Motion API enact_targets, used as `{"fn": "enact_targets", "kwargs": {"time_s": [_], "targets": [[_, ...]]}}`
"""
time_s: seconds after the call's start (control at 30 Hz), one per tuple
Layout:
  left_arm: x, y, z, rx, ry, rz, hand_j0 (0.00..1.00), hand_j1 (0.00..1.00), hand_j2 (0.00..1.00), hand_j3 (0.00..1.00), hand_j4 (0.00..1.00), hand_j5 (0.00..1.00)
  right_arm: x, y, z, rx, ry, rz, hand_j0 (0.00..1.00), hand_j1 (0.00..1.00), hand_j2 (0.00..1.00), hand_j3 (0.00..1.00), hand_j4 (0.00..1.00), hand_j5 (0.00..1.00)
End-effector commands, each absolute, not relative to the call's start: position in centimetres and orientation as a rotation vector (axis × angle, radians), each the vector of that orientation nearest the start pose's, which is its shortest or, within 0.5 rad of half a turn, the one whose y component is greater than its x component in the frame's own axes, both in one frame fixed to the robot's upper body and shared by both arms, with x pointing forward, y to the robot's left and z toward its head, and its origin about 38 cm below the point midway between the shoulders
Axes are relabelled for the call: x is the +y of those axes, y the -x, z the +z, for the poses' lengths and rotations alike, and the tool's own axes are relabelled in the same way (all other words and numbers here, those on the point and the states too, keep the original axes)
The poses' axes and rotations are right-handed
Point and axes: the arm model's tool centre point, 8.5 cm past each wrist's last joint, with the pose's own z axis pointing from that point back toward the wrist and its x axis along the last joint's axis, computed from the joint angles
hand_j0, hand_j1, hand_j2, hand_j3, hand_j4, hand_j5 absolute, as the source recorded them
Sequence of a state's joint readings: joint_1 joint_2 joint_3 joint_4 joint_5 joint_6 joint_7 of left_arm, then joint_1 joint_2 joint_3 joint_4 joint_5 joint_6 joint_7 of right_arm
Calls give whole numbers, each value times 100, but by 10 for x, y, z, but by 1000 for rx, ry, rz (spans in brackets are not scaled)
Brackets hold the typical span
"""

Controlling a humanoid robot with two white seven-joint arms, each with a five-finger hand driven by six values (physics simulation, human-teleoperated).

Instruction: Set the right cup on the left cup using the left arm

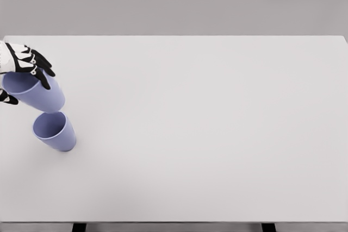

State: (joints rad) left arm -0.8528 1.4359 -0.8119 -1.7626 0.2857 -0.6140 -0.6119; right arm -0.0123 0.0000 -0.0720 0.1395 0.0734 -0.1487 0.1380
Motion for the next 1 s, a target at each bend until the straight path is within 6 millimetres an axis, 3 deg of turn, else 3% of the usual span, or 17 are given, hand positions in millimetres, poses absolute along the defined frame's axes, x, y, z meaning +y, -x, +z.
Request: {"fn": "enact_targets", "kwargs": {"time_s": [0.0,0.97], "targets": [[382,-340,366,-1415,-244,-2031,62,62,62,62,62,62,-256,26,-258,-20,-61,3,100,100,100,100,100,100],[394,-338,332,-1332,-173,-1991,63,63,63,63,63,63,-256,26,-258,-20,-61,3,100,100,100,100,100,100]]}}
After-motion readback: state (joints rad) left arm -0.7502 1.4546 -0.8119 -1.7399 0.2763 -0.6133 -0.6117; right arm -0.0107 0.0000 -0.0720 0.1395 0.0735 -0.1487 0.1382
